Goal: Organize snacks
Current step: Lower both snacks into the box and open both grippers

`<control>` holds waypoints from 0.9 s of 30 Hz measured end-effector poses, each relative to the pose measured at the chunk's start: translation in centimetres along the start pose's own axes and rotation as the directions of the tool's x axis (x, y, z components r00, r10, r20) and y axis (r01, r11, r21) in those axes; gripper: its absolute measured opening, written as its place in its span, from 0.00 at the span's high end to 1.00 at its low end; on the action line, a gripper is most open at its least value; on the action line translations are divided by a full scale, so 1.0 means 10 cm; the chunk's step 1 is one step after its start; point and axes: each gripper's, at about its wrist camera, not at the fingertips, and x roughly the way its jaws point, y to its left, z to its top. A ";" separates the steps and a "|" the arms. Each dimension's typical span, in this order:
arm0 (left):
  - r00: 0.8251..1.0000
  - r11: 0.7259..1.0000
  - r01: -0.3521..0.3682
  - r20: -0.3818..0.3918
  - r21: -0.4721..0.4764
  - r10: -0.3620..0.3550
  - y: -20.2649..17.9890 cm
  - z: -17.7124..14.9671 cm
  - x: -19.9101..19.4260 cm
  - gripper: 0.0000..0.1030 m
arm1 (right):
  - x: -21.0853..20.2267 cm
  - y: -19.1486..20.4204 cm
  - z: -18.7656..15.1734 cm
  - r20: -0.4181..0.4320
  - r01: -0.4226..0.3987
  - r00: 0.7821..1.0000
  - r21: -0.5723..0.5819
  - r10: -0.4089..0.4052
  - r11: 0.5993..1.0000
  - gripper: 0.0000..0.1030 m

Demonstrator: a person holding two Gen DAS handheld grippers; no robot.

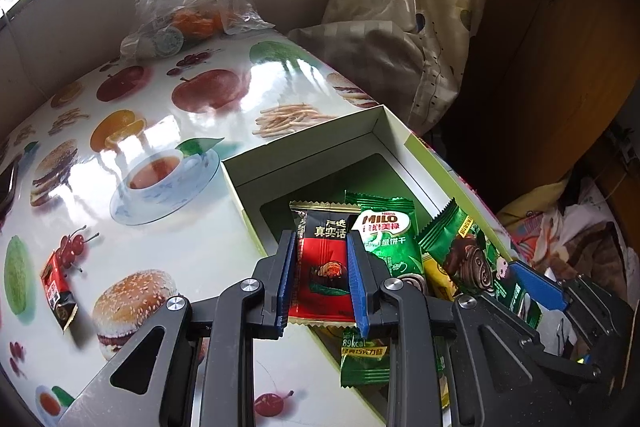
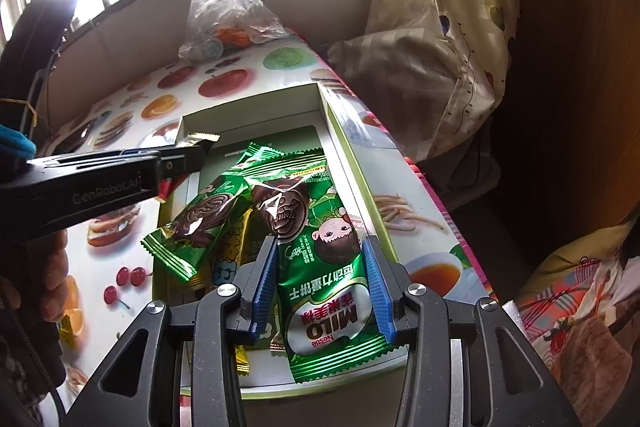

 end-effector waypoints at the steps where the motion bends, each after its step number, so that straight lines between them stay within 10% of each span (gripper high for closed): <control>1: 1.000 1.000 0.000 0.000 0.001 0.000 0.00 0.00 0.01 0.75 | 0.00 0.00 0.00 0.002 0.002 1.000 0.000 -0.002 1.000 0.60; 27: 1.000 1.000 0.014 -0.012 -0.003 -0.014 -0.05 0.01 0.10 0.59 | 0.05 -0.07 0.04 0.022 -0.028 0.999 0.026 0.027 0.999 0.54</control>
